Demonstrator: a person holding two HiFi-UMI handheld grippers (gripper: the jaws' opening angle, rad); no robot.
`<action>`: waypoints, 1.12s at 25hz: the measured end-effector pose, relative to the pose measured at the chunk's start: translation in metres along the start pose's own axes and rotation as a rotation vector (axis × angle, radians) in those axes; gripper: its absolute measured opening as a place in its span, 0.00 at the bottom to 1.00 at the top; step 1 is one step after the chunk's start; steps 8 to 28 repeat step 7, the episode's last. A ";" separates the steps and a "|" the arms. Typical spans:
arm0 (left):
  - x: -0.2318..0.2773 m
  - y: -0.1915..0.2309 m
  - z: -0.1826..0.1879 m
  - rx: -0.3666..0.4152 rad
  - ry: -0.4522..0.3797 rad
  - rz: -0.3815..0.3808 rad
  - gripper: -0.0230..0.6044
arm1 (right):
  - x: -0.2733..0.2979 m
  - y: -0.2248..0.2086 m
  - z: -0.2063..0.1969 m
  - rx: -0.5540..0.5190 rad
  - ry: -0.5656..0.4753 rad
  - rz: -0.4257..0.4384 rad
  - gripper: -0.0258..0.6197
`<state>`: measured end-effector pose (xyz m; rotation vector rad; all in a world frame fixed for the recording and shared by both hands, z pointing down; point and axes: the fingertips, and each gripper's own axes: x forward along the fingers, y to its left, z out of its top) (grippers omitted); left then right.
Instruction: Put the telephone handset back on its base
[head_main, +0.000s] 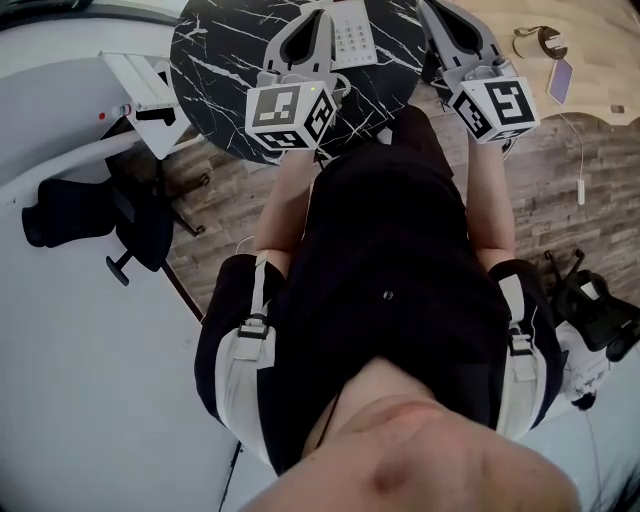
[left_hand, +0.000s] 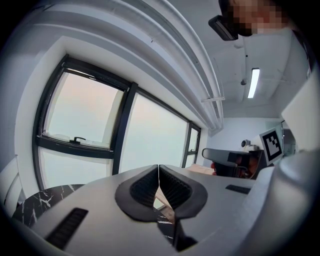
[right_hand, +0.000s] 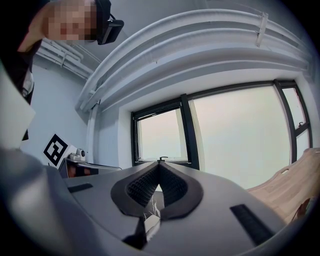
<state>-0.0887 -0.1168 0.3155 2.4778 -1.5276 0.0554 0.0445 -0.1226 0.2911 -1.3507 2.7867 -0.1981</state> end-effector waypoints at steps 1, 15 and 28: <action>-0.001 0.000 0.000 0.001 -0.001 0.000 0.07 | -0.001 0.000 0.000 -0.001 0.000 -0.001 0.09; -0.004 0.001 0.000 -0.001 -0.001 0.006 0.07 | -0.003 0.000 -0.002 0.002 0.007 -0.010 0.09; -0.004 0.001 0.000 -0.001 -0.001 0.006 0.07 | -0.003 0.000 -0.002 0.002 0.007 -0.010 0.09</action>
